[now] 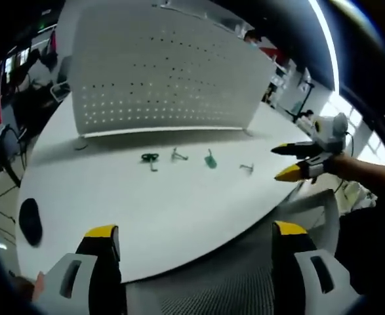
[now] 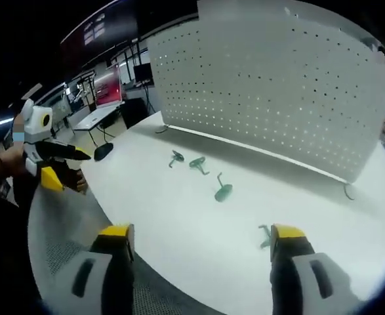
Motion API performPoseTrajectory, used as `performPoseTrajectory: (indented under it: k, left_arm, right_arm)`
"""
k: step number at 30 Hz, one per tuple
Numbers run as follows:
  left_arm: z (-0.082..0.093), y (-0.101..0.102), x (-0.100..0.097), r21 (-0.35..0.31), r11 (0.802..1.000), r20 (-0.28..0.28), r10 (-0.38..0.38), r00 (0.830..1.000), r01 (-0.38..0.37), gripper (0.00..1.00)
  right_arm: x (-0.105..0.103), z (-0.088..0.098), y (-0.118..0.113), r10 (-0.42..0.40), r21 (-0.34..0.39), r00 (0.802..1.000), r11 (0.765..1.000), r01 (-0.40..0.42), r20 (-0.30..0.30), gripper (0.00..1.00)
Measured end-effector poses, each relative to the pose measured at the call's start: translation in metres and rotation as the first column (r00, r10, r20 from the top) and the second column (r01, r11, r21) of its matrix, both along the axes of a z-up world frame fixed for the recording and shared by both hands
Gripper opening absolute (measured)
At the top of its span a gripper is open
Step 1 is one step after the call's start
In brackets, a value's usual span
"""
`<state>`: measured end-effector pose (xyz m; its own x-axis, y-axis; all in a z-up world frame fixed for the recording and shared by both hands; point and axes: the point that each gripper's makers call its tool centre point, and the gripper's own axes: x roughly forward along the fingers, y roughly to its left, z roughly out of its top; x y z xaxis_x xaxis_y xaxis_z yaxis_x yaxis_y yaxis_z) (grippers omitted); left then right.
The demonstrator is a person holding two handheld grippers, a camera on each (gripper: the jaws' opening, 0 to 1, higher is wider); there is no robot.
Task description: Insert the hook assembly into the mounting plate slot until the hook locks in place.
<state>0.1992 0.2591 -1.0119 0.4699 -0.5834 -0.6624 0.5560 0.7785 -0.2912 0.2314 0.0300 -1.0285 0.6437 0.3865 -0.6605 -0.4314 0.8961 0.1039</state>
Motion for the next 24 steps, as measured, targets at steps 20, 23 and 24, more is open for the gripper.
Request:
performPoseTrajectory:
  k: [20,23,24]
  left_arm:
    - [-0.006,0.001,-0.007,0.014,1.0,-0.016,0.006,1.0,-0.006,0.97]
    - [-0.01,0.0,-0.009,0.016,1.0,-0.034,0.0,0.999,0.0,0.97]
    - [-0.01,0.0,-0.01,0.016,1.0,-0.038,-0.003,0.999,0.004,0.98]
  right_arm:
    - [0.069,-0.038,0.022,0.014,0.081,0.998,0.997,-0.01,-0.056,0.54]
    - [0.078,-0.041,0.024,0.008,0.082,0.998,0.997,-0.003,-0.056,0.52]
    - [0.081,-0.043,0.024,0.007,0.083,0.998,0.997,-0.003,-0.059,0.5]
